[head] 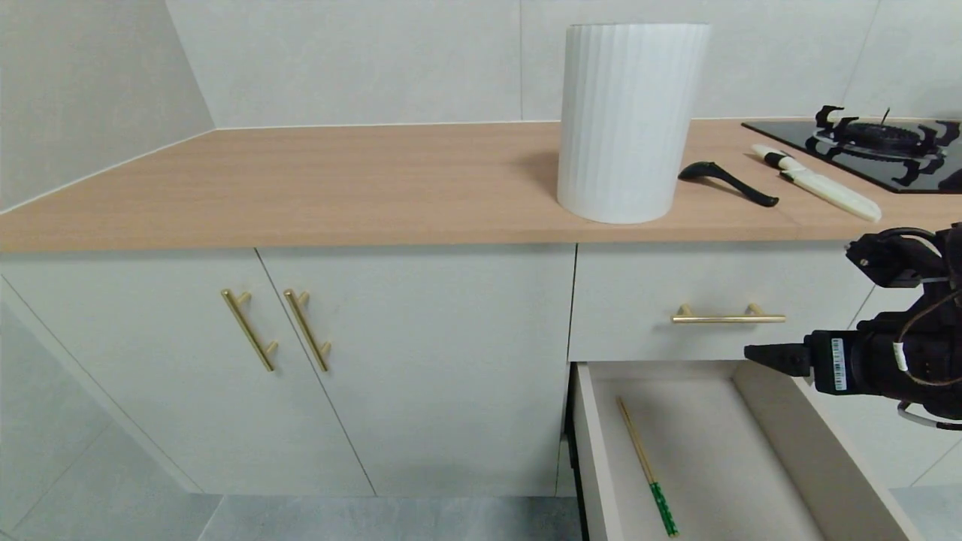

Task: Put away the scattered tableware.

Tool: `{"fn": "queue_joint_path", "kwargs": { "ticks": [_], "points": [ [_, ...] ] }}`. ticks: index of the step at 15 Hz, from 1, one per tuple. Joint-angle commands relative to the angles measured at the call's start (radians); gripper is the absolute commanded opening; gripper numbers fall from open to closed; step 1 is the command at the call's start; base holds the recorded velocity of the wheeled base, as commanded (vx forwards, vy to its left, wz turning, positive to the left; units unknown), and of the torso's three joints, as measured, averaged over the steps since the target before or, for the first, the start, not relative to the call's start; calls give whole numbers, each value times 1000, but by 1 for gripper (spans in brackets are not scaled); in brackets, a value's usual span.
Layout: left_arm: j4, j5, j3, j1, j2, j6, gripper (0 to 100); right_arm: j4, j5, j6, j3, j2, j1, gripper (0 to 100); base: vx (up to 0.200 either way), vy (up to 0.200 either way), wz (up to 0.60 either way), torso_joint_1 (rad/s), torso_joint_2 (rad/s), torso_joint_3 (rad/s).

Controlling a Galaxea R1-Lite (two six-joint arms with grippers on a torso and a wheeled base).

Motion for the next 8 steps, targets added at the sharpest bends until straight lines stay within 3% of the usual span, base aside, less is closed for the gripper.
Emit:
{"fn": "queue_joint_path", "kwargs": {
  "ticks": [1,8],
  "points": [
    [0,0,0,0,0,0,100,-1,1,0,-1,-5,1,100,0,0,0,139,-564,-315],
    [0,0,0,0,0,0,100,-1,1,-8,7,-5,1,100,0,0,0,157,-473,-298]
  ]
}}
